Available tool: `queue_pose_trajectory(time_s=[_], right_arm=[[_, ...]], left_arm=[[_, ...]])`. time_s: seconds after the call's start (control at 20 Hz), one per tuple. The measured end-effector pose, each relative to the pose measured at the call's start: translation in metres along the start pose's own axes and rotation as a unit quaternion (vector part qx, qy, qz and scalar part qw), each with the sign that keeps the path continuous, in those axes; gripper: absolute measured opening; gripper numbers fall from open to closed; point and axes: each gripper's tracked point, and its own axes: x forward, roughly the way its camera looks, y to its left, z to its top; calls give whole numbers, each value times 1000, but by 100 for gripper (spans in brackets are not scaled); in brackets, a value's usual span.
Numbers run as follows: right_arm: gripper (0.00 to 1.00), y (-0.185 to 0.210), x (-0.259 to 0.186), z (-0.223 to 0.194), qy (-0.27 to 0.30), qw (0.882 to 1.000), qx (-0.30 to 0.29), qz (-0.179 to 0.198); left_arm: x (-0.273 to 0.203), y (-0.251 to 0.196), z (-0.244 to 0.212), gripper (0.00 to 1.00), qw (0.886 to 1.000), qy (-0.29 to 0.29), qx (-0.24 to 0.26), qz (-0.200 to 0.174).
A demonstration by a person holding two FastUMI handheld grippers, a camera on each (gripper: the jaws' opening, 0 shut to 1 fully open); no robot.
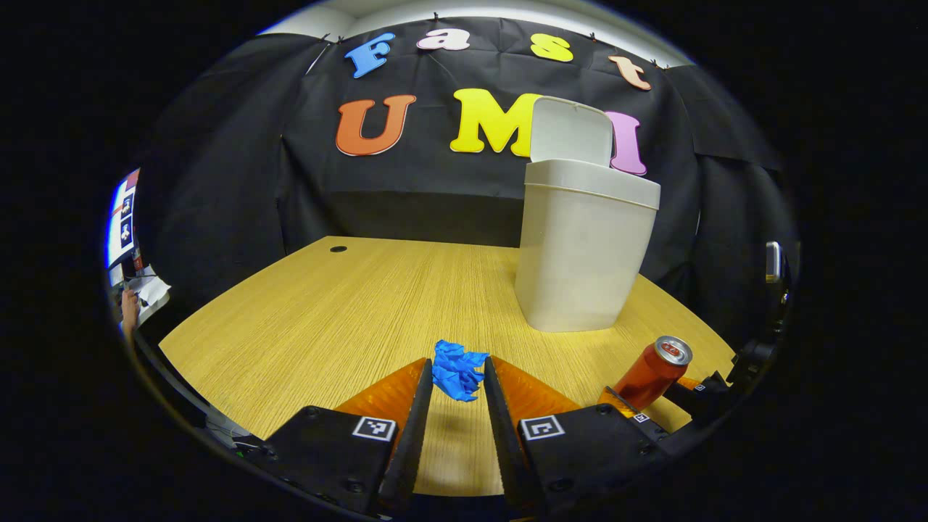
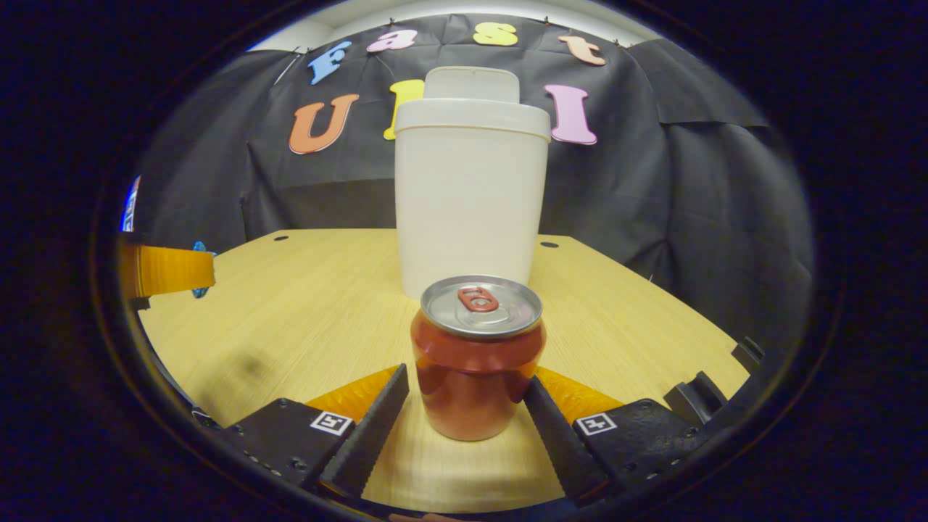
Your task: Press the lid of the desktop garbage bin to open it, pick up the crumpled paper on the desktop and throw it into the bin, then pick up the pop can on the desktop and drop it into the bin, and finally close the garbage bin lid.
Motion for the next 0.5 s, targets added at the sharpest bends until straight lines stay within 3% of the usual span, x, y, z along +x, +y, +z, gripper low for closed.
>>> queue_pose_trajectory(time_s=[0.3, 0.4, 0.5], right_arm=[[92, -17, -4, 17, -22, 999, 27, -15], [81, -19, -6, 21, -23, 999, 34, -17], [81, -21, -11, 27, -29, 999, 36, -16]], left_arm=[[4, 0, -6, 48, 1000, 8, -2, -5], [4, 0, -7, 48, 1000, 10, -1, -6], [3, -2, -9, 48, 1000, 10, 1, -7]])
